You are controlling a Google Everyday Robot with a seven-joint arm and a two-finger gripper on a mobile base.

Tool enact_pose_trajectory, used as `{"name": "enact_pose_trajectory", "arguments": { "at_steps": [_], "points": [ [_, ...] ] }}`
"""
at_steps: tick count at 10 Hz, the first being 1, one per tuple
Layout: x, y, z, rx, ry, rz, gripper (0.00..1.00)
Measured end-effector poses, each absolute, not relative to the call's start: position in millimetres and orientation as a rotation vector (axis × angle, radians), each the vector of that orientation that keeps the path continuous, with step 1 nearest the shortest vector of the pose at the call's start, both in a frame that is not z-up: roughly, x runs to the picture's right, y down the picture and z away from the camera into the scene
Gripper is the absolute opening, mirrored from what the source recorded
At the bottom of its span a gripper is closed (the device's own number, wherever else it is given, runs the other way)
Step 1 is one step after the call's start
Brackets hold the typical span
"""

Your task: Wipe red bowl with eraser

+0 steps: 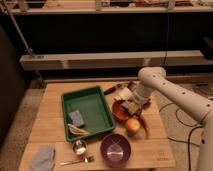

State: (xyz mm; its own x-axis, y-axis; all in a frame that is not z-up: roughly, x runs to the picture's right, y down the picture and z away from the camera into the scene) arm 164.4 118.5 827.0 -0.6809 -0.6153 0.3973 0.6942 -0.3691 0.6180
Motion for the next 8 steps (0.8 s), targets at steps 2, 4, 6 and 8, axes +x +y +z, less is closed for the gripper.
{"name": "enact_pose_trajectory", "arguments": {
  "at_steps": [2, 4, 6, 8],
  "points": [
    [165.9, 118.6, 826.6, -0.137, -1.015, -2.095, 0.2],
    [163.3, 118.7, 829.8, -0.193, -1.06, -2.108, 0.2],
    [163.4, 121.3, 831.9, -0.209, -1.076, -2.107, 0.2],
    [157.0, 121.7, 834.4, -0.234, -1.105, -2.115, 0.2]
  ]
}}
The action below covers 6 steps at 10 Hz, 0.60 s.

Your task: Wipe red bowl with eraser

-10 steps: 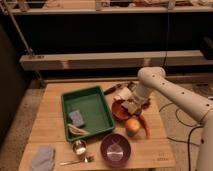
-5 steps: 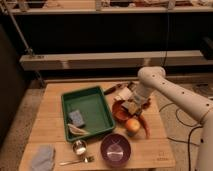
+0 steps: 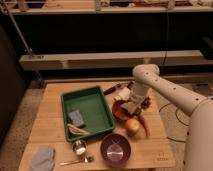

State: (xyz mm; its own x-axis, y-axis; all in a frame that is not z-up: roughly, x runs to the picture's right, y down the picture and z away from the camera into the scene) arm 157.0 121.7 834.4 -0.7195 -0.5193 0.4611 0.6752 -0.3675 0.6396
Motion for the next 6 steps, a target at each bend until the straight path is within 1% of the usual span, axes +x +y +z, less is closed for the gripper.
{"name": "enact_pose_trajectory", "arguments": {
  "at_steps": [6],
  "points": [
    [135.6, 93.3, 813.3, -0.322, -1.086, -2.17, 0.2]
  ]
}}
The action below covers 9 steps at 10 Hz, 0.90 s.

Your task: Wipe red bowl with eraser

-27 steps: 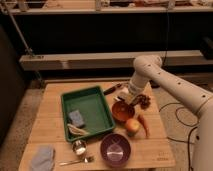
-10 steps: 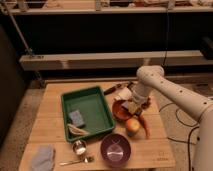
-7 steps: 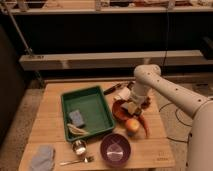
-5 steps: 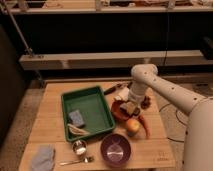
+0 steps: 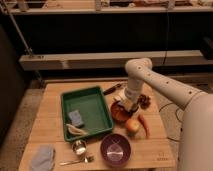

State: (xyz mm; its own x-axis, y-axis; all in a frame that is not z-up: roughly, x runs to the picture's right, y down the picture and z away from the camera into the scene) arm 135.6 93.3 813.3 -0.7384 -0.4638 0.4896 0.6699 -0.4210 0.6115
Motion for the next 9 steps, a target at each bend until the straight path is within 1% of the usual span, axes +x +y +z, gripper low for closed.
{"name": "enact_pose_trajectory", "arguments": {
  "at_steps": [3, 5, 9],
  "points": [
    [115.8, 87.3, 799.5, -0.402, -1.063, -2.219, 0.2],
    [117.4, 89.6, 790.1, -0.456, -1.044, -2.24, 0.2],
    [104.9, 108.2, 786.9, -0.467, -1.071, -2.266, 0.2]
  ]
}}
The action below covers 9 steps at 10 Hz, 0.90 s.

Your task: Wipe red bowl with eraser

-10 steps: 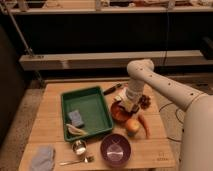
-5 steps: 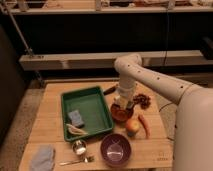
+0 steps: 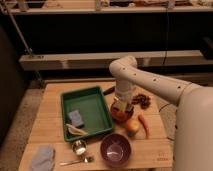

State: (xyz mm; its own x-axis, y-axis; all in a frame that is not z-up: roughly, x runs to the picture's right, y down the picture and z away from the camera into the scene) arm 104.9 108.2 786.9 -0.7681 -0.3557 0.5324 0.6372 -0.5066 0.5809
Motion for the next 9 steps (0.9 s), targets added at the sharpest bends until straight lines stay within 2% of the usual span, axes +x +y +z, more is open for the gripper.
{"name": "enact_pose_trajectory", "arguments": {
  "at_steps": [3, 6, 9],
  "points": [
    [109.7, 124.5, 777.0, -0.396, -1.103, -2.246, 0.2],
    [121.1, 135.2, 768.2, -0.257, -1.136, -2.211, 0.2],
    [137.1, 141.5, 766.5, -0.23, -1.141, -2.181, 0.2]
  ]
}}
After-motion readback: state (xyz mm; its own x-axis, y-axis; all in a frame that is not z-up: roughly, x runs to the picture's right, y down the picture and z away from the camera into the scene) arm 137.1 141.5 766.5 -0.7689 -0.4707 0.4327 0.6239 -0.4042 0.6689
